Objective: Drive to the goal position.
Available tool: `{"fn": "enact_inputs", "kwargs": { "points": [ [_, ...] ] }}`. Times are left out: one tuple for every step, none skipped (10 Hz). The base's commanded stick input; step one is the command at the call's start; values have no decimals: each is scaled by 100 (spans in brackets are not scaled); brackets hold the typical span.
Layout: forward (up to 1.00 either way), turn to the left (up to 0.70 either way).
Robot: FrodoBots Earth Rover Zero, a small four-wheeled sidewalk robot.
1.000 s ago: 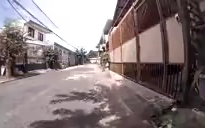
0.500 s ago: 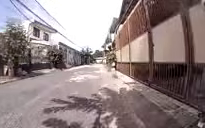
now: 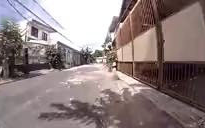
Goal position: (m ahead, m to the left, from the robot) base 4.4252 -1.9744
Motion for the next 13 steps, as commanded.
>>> {"fn": "enact_inputs", "kwargs": {
  "points": [
    [70,0],
    [70,0],
    [70,0],
    [70,0],
    [70,0],
    [70,0],
    [70,0],
    [70,0],
    [70,0],
    [70,0],
    [70,0],
    [70,0],
    [70,0]
  ]
}}
